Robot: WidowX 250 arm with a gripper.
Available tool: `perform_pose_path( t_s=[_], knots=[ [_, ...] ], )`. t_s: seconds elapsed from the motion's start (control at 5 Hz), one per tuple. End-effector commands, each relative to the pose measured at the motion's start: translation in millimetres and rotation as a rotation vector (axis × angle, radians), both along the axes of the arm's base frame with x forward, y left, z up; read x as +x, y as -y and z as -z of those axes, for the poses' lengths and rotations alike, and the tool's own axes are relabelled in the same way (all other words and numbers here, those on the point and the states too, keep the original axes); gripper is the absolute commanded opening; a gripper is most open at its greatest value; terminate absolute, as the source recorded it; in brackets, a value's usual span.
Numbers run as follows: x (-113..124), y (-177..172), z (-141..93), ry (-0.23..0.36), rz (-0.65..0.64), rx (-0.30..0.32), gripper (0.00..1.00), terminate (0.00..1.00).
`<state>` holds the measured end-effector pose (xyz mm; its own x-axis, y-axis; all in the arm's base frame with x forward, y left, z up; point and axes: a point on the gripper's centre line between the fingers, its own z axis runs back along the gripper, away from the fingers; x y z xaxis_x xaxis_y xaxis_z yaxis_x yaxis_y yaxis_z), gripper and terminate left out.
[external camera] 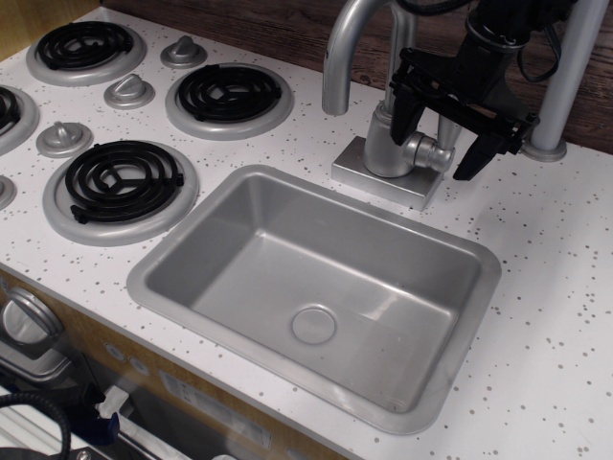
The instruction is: Lever vertical to front
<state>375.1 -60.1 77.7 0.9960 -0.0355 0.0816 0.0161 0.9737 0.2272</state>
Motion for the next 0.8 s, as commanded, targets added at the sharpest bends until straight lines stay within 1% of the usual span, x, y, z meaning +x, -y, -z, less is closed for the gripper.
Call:
perform_pose_path(
  t_s=[0.0,0.2,0.4,0.6],
  knots=[
    [0.0,0.0,0.0,0.0,0.0,0.0,1.0,0.0],
    [9.4,-2.4,-9.0,0.061,0.041,0.012,1.0,0.0],
    [20.8,-3.3,-15.9,0.143,0.09,0.04,1.0,0.0],
    [27.2,-4.2,-20.3,0.192,0.108,0.071,1.0,0.0]
  ],
)
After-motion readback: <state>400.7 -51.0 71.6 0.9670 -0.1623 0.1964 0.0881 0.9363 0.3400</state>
